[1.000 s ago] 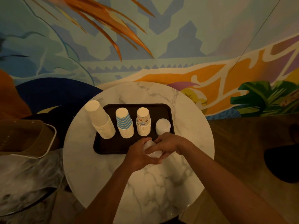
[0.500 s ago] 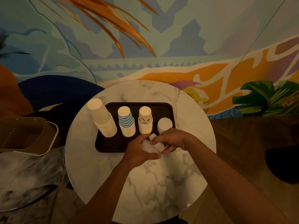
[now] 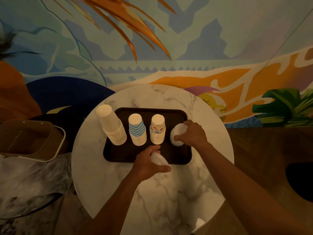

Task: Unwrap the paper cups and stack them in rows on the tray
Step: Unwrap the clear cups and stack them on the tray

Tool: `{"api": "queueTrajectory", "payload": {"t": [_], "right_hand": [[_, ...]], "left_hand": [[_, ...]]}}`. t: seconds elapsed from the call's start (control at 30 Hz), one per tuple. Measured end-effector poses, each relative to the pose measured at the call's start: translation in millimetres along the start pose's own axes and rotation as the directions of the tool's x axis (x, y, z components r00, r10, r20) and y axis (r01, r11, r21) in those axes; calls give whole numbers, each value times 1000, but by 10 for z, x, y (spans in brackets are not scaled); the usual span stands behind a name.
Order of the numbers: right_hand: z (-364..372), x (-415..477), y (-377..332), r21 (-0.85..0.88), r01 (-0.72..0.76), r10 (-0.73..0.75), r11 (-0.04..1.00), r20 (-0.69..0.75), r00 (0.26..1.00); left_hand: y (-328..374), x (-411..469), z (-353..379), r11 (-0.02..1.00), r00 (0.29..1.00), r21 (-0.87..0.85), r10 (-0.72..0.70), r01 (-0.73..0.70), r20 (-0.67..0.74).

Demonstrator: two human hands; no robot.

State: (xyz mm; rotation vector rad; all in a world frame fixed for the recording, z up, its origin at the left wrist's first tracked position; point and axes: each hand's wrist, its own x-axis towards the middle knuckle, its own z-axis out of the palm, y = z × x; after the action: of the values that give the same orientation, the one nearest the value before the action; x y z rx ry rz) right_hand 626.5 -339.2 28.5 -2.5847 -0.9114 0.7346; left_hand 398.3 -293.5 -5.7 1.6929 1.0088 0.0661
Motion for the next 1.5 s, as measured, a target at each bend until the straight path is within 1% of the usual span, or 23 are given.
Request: {"api": "queueTrajectory", "payload": {"t": [0.27,0.47,0.7,0.97,1.1,1.2,1.23,1.3,1.33,1.4,1.43,1.5], "right_hand": [[109,160,-20,-96,35,-30,995,53,998],[140,177,-41,-131,26,-21,991,41,999],[188,200,-43,-163,21,-13,986,51,999],[250,225,-21,-171,0,7,985,39,999],[199,182,-16,-191,-57,63,980,27,998],[46,75,-29,-186,-120,121,975,-8,993],[-19,28,-28,-199,-135,138,971,2,990],[-142,-56,-31,-238,-148,174,960,92,981],[-200,-87,-37,-235,-151,193,960,167,967],[-318,-180,-83,-166,-157,207,974,347,915],[-383,-240,-110,-121,-143,181,982,415,892],[-467,-363,-209,-36,-60,70,998,504,861]], "left_hand": [[-20,87,34,1000,1000,9,-15,15,23],[-27,128,60,1000,999,-4,-24,24,28],[-34,139,59,1000,999,22,-22,22,35],[-43,115,40,999,999,13,-30,30,27],[-21,87,31,1000,1000,-2,-21,21,22],[25,57,23,998,1000,-54,-17,17,3],[52,44,25,997,1000,-77,-16,16,-3],[98,14,27,994,1000,-109,-12,10,-15],[126,1,30,994,1000,-112,-10,8,-19],[179,-29,30,994,1000,-105,3,-5,-19],[215,-50,33,994,1000,-106,21,-23,-21],[256,-66,37,992,999,-123,39,-41,-23]]}}
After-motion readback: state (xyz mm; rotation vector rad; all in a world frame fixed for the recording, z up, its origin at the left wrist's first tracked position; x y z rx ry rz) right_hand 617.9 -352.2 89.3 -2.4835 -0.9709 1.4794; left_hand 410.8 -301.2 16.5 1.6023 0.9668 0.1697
